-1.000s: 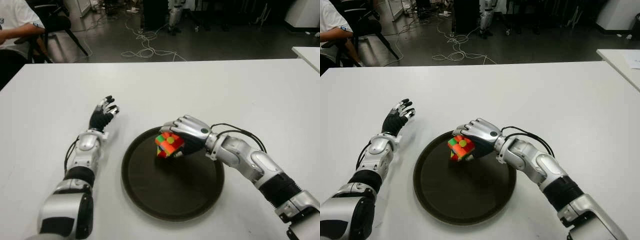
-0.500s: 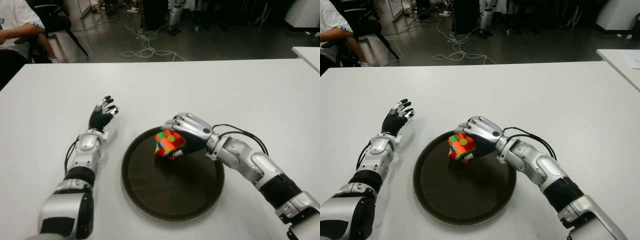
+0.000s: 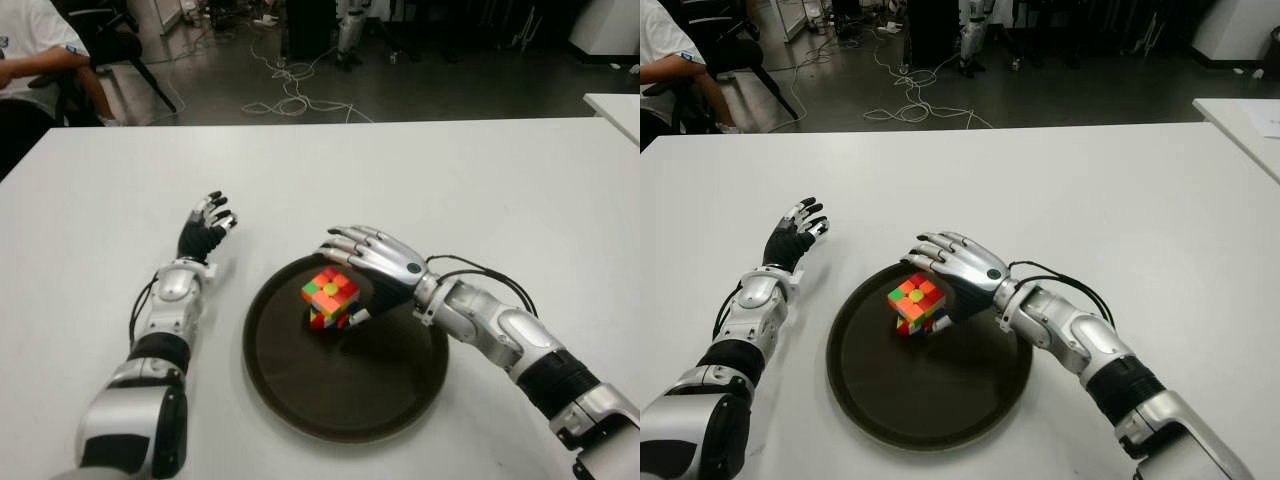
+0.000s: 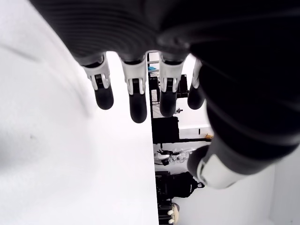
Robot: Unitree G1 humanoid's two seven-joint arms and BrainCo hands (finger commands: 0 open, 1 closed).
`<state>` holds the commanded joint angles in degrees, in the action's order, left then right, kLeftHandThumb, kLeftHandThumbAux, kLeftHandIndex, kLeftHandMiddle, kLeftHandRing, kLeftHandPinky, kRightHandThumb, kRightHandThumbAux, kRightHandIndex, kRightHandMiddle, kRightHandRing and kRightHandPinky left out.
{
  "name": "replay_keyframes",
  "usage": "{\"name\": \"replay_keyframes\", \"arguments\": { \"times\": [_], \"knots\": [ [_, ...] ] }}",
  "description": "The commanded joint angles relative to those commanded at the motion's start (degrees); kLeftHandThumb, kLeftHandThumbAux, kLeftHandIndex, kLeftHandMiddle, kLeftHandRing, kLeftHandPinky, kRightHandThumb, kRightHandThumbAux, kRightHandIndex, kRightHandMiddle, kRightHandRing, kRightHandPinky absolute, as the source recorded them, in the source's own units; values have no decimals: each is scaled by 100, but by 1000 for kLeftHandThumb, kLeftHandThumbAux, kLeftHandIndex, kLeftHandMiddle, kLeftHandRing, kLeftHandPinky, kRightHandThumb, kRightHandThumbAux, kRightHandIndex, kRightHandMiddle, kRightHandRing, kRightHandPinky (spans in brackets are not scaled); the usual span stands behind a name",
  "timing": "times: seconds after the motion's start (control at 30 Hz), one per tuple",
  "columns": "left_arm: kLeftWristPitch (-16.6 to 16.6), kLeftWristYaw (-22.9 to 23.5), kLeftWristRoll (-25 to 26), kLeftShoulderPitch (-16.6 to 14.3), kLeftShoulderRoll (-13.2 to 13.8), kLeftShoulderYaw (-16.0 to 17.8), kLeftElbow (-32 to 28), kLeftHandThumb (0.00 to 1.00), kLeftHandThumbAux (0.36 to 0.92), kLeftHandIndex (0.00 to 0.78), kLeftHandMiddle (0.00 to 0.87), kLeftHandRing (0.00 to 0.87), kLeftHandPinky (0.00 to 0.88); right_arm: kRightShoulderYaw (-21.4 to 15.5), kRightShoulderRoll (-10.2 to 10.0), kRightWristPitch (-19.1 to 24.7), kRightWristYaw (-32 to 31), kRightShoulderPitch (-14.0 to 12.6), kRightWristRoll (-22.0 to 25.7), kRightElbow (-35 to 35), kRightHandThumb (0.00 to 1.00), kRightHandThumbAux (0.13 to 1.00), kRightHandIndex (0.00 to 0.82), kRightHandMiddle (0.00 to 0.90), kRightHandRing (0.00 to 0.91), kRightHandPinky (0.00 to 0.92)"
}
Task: Pick up the Rubik's Cube and put it in the plate
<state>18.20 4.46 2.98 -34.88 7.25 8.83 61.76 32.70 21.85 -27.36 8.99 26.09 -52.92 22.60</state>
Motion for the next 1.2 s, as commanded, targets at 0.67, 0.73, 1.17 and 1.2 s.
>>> {"name": "replay_keyframes", "arguments": {
  "times": [0.67, 0.73, 1.17, 1.2],
  "knots": [
    [33, 85, -29, 4, 37, -30, -9, 209, 707, 64, 129, 109, 62, 51, 12, 364, 168, 142, -158, 178, 0, 549, 0, 0, 0, 0],
    [36, 97, -36, -6, 44, -35, 6, 207, 704, 61, 127, 107, 60, 40, 1, 360, 232, 167, -132, 241, 0, 545, 0, 0, 0, 0],
    [76, 168, -14, -3, 60, -26, 5, 209, 703, 63, 122, 110, 71, -591, 444, -117, 15, 698, 636, 479, 0, 511, 0, 0, 0, 0],
    [71, 168, -11, -7, 60, -23, 9, 208, 703, 63, 123, 110, 72, -641, 475, -147, -20, 741, 694, 490, 0, 511, 0, 0, 0, 0]
  ]
}}
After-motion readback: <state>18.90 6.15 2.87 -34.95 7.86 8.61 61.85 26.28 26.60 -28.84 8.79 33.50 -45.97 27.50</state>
